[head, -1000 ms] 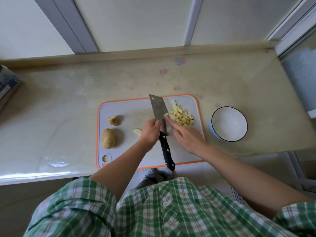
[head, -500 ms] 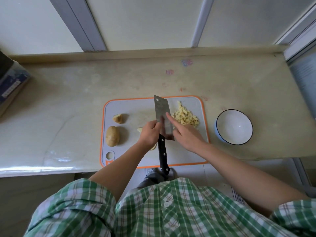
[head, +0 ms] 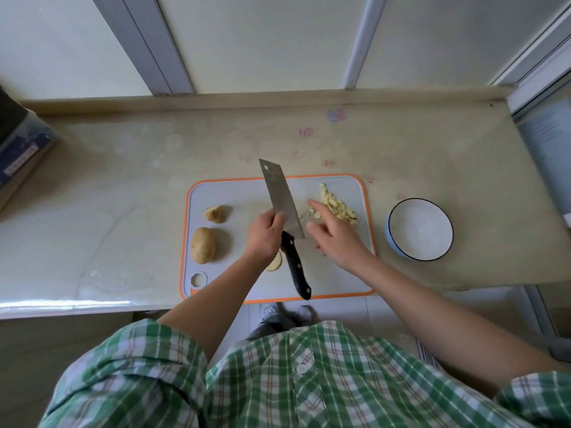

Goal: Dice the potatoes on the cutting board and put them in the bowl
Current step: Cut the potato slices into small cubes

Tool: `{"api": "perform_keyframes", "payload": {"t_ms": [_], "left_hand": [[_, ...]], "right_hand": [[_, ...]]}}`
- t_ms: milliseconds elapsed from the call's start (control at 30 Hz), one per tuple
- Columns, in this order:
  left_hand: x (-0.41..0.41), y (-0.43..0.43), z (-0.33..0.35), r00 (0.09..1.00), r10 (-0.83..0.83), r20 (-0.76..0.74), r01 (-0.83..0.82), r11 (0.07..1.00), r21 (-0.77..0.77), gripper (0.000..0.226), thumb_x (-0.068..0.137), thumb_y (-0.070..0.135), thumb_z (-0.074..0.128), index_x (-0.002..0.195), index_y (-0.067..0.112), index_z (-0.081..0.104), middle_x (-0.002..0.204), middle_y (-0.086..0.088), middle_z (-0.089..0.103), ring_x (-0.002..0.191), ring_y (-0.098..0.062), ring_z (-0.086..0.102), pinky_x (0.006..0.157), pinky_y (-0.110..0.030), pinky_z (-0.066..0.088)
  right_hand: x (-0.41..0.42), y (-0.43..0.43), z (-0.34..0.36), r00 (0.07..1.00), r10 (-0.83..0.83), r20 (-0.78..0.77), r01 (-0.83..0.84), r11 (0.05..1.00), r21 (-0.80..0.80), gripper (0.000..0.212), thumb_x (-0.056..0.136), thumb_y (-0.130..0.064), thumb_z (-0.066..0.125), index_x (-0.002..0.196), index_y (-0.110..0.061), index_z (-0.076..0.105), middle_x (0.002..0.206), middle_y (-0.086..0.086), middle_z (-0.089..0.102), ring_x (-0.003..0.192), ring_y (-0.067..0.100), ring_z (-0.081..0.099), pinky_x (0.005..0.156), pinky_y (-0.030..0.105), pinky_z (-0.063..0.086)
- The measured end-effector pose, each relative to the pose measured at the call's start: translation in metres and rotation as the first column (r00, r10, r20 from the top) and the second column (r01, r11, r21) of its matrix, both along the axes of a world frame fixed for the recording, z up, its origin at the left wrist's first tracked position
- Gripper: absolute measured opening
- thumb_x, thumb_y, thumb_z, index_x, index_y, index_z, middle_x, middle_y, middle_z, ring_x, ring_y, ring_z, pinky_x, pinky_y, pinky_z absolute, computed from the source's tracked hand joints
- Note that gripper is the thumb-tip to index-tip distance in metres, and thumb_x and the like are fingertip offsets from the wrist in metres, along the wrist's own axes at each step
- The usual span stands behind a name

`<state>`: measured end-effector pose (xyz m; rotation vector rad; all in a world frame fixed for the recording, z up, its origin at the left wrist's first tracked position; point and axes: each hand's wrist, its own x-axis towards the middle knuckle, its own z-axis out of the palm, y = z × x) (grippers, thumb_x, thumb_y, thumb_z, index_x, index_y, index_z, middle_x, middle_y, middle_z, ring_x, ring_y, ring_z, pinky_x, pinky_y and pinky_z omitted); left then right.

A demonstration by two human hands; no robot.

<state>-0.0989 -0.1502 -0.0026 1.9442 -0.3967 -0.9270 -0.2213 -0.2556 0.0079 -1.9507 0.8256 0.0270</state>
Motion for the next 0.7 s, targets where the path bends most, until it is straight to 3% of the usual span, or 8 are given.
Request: {"api": "perform_keyframes", "payload": {"t_ms": [100, 200, 300, 400, 433, 567, 700], "left_hand": [[-0.009, -0.013, 0.006, 0.998, -0.035, 0.052, 0.037, 0.999, -0.029, 0.026, 0.099, 0.02, 0.042, 0.088, 0.003, 0.059, 0.07, -0.004, 0.058, 0.061, -0.015, 0.054, 0.059, -0.03, 0.042], [-0.02, -0.027, 0.011, 0.992, -0.113, 0.049, 0.115, 0.993, -0.04, 0.028, 0.099, 0.024, 0.043, 0.082, 0.01, 0.06, 0.071, -0.003, 0.063, 0.063, -0.018, 0.059, 0.065, -0.034, 0.048], [-0.03, -0.037, 0.016, 0.986, -0.15, -0.067, 0.145, 0.987, -0.071, 0.035, 0.101, 0.032, 0.039, 0.092, 0.012, 0.065, 0.08, -0.005, 0.067, 0.065, -0.021, 0.061, 0.067, -0.039, 0.052], [-0.027, -0.035, 0.007, 0.972, -0.196, 0.129, 0.192, 0.981, 0.041, 0.033, 0.1, 0.029, 0.038, 0.106, 0.011, 0.066, 0.09, -0.005, 0.068, 0.078, -0.025, 0.061, 0.075, -0.037, 0.049], [-0.023, -0.03, 0.001, 0.959, -0.191, 0.207, 0.174, 0.98, 0.099, 0.03, 0.099, 0.024, 0.041, 0.11, 0.012, 0.065, 0.096, -0.007, 0.068, 0.087, -0.027, 0.062, 0.08, -0.038, 0.049], [-0.009, -0.005, -0.018, 0.897, -0.199, 0.396, 0.054, 0.936, 0.347, 0.029, 0.093, 0.014, 0.046, 0.118, 0.014, 0.061, 0.117, -0.011, 0.057, 0.11, -0.03, 0.052, 0.087, -0.036, 0.041], [-0.008, 0.012, -0.024, 0.84, -0.31, 0.446, 0.113, 0.903, 0.414, 0.032, 0.09, 0.009, 0.047, 0.12, 0.011, 0.058, 0.122, -0.014, 0.052, 0.116, -0.031, 0.045, 0.093, -0.034, 0.036]], "right_hand": [[-0.004, 0.009, 0.021, 0.982, 0.187, -0.019, -0.182, 0.971, 0.155, 0.074, 0.09, -0.037, 0.061, 0.149, -0.039, 0.018, 0.081, 0.002, 0.061, 0.074, 0.014, 0.06, 0.068, 0.029, 0.047], [-0.013, 0.012, 0.022, 0.978, 0.205, -0.041, -0.199, 0.973, 0.121, 0.083, 0.089, -0.012, 0.06, 0.151, -0.035, 0.009, 0.101, -0.003, 0.062, 0.083, 0.016, 0.064, 0.075, 0.031, 0.054], [-0.023, 0.009, 0.016, 0.995, -0.102, -0.011, 0.102, 0.991, 0.091, 0.058, 0.093, -0.004, 0.044, 0.145, -0.027, 0.031, 0.085, -0.012, 0.054, 0.06, 0.008, 0.053, 0.054, 0.015, 0.041], [-0.037, 0.004, 0.01, 0.944, -0.326, 0.052, 0.3, 0.912, 0.278, 0.02, 0.095, -0.01, 0.043, 0.113, -0.014, 0.052, 0.061, 0.0, 0.042, 0.042, 0.012, 0.036, 0.041, 0.024, 0.029], [-0.04, 0.005, 0.009, 0.94, -0.333, 0.073, 0.291, 0.894, 0.341, 0.008, 0.096, -0.012, 0.044, 0.101, -0.008, 0.049, 0.06, 0.005, 0.037, 0.039, 0.013, 0.032, 0.039, 0.023, 0.026], [-0.033, 0.023, -0.003, 0.962, -0.253, 0.104, 0.192, 0.894, 0.404, 0.02, 0.1, -0.017, 0.046, 0.081, -0.014, 0.04, 0.061, 0.011, 0.035, 0.037, 0.015, 0.03, 0.038, 0.022, 0.024], [-0.025, 0.034, -0.033, 0.984, -0.173, 0.048, 0.156, 0.955, 0.251, 0.024, 0.099, -0.024, 0.047, 0.076, -0.02, 0.039, 0.056, 0.001, 0.04, 0.04, 0.011, 0.036, 0.045, 0.028, 0.031]]}}
